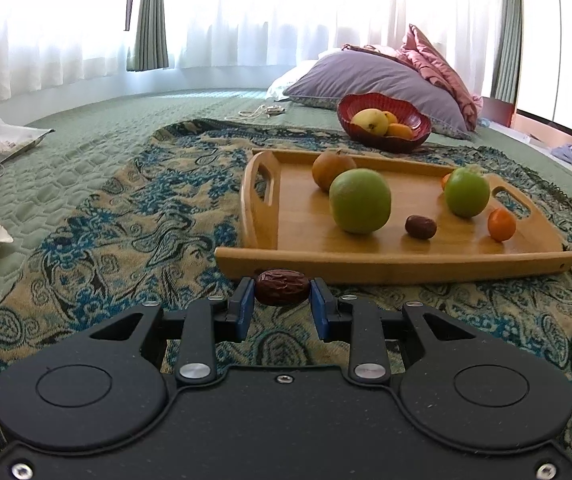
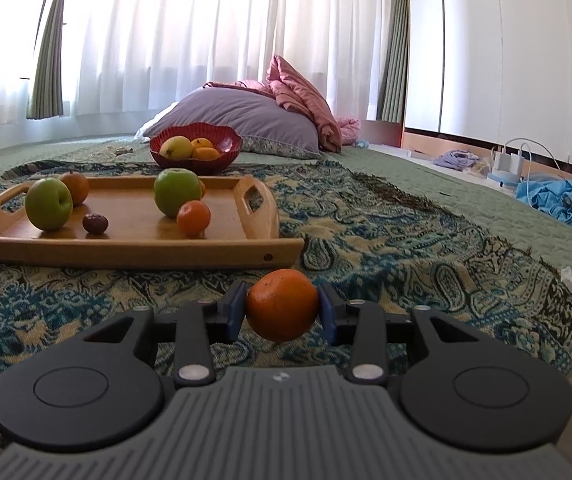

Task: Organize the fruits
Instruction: 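Carry the date and mandarin over the wooden tray with both tools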

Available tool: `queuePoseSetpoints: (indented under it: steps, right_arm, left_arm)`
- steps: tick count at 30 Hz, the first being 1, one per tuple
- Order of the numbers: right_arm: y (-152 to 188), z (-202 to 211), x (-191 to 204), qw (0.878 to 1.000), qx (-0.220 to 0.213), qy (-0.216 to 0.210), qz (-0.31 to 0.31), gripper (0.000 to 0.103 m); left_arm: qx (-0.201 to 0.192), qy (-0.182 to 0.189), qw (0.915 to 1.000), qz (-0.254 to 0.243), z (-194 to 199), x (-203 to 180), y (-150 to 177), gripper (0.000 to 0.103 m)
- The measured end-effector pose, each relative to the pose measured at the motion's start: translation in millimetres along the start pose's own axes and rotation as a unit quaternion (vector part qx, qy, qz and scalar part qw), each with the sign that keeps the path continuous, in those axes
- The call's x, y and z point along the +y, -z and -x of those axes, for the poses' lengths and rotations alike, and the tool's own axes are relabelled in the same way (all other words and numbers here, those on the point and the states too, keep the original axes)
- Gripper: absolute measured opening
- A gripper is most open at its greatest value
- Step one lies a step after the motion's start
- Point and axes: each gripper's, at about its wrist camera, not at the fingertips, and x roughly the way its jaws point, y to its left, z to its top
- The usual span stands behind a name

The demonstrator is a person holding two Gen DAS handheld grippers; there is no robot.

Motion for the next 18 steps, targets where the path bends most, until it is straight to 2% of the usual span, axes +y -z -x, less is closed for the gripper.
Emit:
queuePoseSetpoints:
  steps: [18]
  right_arm:
    - [-36.2,-14.4,24.0,0.998,-0.046,-0.045,0.016,0.044]
  left_arm:
    - [-0.025,0.019,0.9994,-0.012,-1.5,-21.9,-28.8,0.029]
